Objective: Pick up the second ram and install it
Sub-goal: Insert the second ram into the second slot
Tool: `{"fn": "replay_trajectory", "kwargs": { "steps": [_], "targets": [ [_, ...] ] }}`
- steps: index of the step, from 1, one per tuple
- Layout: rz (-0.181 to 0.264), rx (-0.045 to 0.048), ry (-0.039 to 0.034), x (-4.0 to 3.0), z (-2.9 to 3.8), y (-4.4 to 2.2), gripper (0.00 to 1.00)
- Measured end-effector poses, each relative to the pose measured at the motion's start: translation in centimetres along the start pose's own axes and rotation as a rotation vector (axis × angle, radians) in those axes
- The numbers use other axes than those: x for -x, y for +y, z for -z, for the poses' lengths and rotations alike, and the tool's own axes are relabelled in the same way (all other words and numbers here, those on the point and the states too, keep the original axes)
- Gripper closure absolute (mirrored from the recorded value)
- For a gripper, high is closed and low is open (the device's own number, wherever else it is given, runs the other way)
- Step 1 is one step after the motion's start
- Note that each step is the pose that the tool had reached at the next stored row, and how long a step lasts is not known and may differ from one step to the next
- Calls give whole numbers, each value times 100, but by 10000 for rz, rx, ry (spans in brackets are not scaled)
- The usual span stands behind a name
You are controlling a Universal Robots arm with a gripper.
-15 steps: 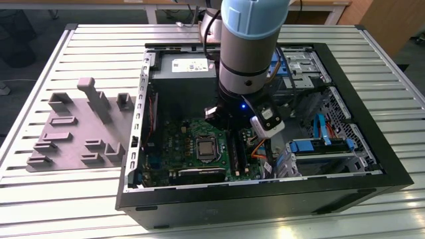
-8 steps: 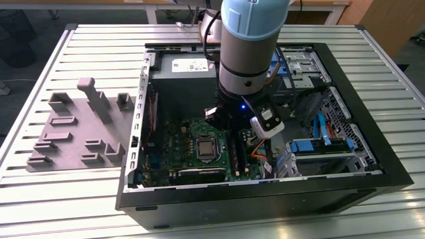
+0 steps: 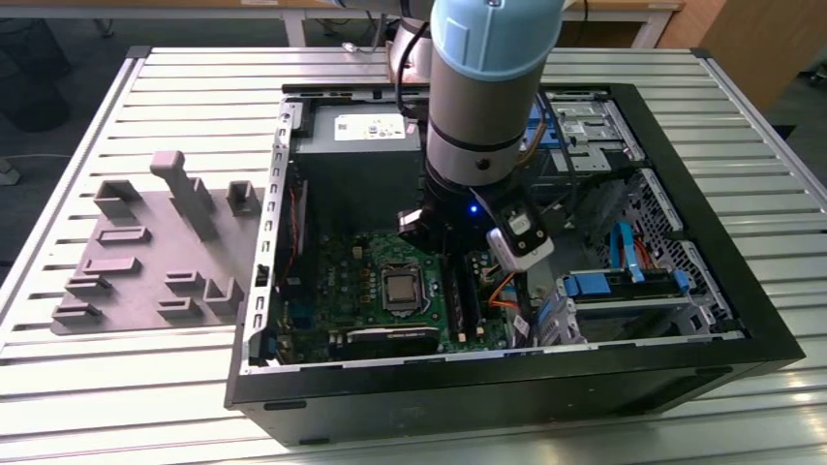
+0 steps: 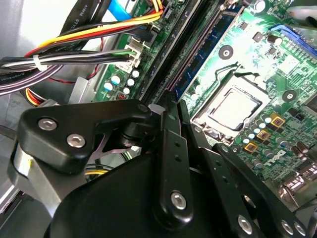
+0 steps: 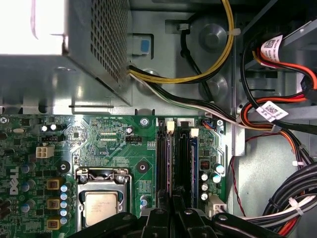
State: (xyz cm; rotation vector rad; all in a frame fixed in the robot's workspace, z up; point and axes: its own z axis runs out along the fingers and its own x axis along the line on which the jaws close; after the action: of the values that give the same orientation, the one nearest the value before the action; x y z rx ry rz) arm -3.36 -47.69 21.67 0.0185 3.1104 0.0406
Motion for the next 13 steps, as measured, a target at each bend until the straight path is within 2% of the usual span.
{"fn": "replay_trajectory", "kwargs": {
  "steps": [13],
  "targets": [
    [-200, 1, 14, 14, -10, -4, 86]
  ]
}}
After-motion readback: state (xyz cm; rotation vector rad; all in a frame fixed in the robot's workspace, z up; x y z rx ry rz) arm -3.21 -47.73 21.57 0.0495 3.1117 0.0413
